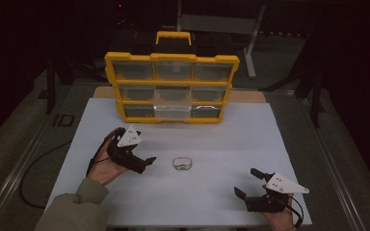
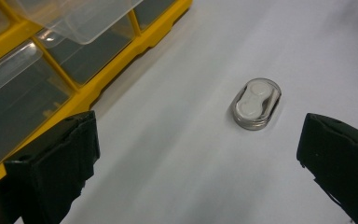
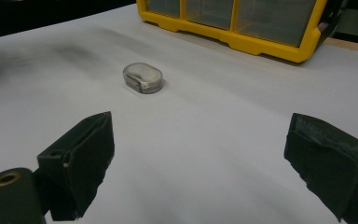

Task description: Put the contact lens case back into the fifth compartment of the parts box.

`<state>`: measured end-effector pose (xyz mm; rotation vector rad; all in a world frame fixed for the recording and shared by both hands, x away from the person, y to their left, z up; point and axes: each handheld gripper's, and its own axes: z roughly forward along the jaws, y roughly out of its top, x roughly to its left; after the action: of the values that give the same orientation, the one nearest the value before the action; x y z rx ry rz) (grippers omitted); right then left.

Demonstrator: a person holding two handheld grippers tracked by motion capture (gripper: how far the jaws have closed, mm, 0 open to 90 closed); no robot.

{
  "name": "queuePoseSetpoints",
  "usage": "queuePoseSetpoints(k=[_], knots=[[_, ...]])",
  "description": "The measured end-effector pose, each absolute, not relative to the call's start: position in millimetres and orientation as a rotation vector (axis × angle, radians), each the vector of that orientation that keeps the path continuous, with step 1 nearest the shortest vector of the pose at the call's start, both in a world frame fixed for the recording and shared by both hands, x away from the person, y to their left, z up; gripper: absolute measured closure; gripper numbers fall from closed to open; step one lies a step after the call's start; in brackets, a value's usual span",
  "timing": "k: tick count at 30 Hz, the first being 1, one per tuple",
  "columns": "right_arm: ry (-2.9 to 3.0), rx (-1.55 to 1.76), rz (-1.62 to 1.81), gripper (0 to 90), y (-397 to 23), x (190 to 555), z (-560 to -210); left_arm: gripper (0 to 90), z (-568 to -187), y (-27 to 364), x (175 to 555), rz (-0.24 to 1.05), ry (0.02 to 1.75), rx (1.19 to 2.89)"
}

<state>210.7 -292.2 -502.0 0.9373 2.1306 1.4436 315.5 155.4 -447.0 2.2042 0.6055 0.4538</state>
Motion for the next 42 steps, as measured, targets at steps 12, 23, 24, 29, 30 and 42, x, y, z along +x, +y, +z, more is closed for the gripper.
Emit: queuePoseSetpoints(k=[12, 23, 24, 29, 30, 42], knots=[[2.136, 0.935, 1.447, 8.5, -291.7, 211.1, -502.5, 0.0, -449.5, 146.2, 321.3, 0.435, 0.584, 2.227], [2.144, 0.933, 1.445, 8.5, -291.9, 211.5, -502.9, 0.0, -451.4, 136.9, 326.2, 0.417, 0.559, 2.249], [2.143, 0.933, 1.447, 8.5, -291.9, 211.5, -502.9, 0.0, -451.5, 136.2, 326.7, 0.416, 0.556, 2.247], [2.144, 0.933, 1.448, 8.5, -291.9, 211.5, -502.9, 0.0, -452.6, 133.4, 328.9, 0.407, 0.549, 2.257], [2.145, 0.932, 1.446, 8.5, -291.9, 211.5, -503.0, 0.0, -452.7, 133.0, 329.5, 0.404, 0.544, 2.263], [2.150, 0.928, 1.445, 8.5, -291.6, 211.7, -503.2, 0.0, -455.4, 124.7, 334.6, 0.374, 0.526, 2.298]])
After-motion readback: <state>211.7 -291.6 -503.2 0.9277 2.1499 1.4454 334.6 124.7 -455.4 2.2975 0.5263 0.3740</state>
